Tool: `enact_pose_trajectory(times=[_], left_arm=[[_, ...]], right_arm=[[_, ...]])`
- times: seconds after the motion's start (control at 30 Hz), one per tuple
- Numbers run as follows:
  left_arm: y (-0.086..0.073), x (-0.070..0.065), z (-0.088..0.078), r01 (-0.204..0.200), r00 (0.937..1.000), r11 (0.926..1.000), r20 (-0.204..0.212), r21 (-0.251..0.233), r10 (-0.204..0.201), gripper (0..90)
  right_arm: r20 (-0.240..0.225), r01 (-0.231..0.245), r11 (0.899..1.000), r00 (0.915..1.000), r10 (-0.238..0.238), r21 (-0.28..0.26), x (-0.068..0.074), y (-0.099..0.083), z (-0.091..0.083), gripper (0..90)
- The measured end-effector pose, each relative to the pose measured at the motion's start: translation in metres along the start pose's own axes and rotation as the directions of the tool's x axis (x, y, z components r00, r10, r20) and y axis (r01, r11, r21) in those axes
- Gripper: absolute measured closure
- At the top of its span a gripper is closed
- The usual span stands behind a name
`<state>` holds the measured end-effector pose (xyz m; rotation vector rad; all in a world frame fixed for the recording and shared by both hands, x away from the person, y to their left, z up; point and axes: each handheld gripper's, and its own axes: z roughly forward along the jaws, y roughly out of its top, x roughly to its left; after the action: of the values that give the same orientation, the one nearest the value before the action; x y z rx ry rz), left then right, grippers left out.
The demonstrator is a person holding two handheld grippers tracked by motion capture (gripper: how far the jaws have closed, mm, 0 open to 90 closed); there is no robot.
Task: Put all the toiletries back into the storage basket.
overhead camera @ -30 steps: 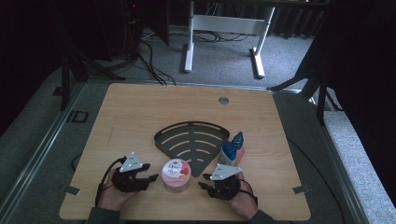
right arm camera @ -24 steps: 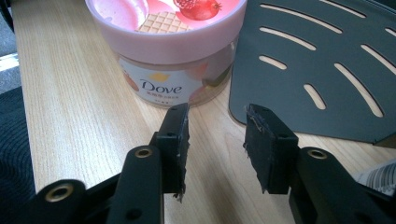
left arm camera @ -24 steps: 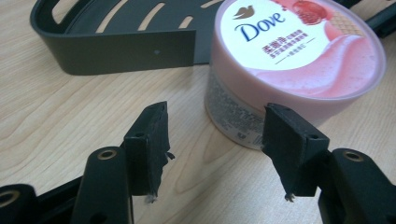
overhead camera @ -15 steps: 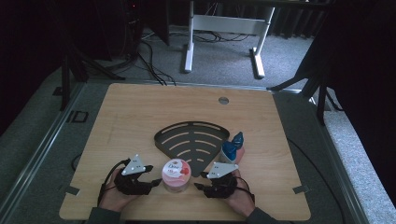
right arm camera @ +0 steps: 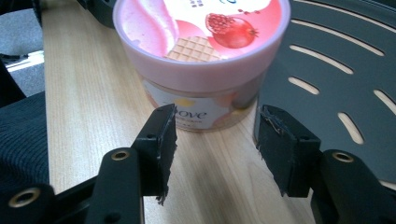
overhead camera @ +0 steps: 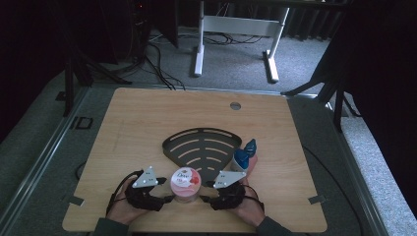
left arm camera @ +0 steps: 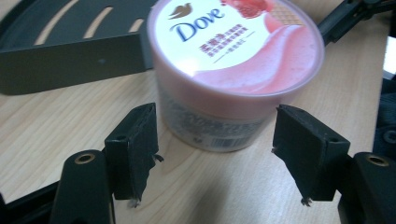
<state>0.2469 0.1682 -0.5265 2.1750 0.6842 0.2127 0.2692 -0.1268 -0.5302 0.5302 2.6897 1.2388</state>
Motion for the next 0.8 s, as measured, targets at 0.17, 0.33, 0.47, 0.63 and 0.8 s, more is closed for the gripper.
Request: enact_pose_trajectory(times=[0.17,0.33,0.47,0.63,0.8], left_arm=[[0.002,-0.002,0.005,-0.020,0.9995,0.9998,0.025,0.006,0.020,28.4],[0.003,-0.001,0.011,-0.034,0.9988,0.9992,0.037,0.020,0.033,25.2],[0.003,0.000,0.016,-0.051,0.9981,0.9981,0.036,0.035,0.049,21.7],[0.004,0.002,0.022,-0.069,0.9972,0.9960,0.035,0.057,0.067,20.8],[0.004,0.003,0.024,-0.078,0.9964,0.9953,0.038,0.057,0.076,18.4]], right_arm=[[-0.011,0.009,1.000,0.9999,-0.009,-0.007,0.001,0.003,0.002,44.5],[-0.024,0.017,1.000,0.9996,-0.017,-0.013,0.001,0.006,0.006,42.5],[-0.030,0.027,1.000,0.9992,-0.027,-0.015,0.002,0.008,0.008,40.5],[-0.030,0.035,0.999,0.9989,-0.035,-0.011,0.002,0.008,0.011,39.7],[-0.029,0.044,0.999,0.9986,-0.044,-0.006,0.000,0.009,0.013,36.6]])
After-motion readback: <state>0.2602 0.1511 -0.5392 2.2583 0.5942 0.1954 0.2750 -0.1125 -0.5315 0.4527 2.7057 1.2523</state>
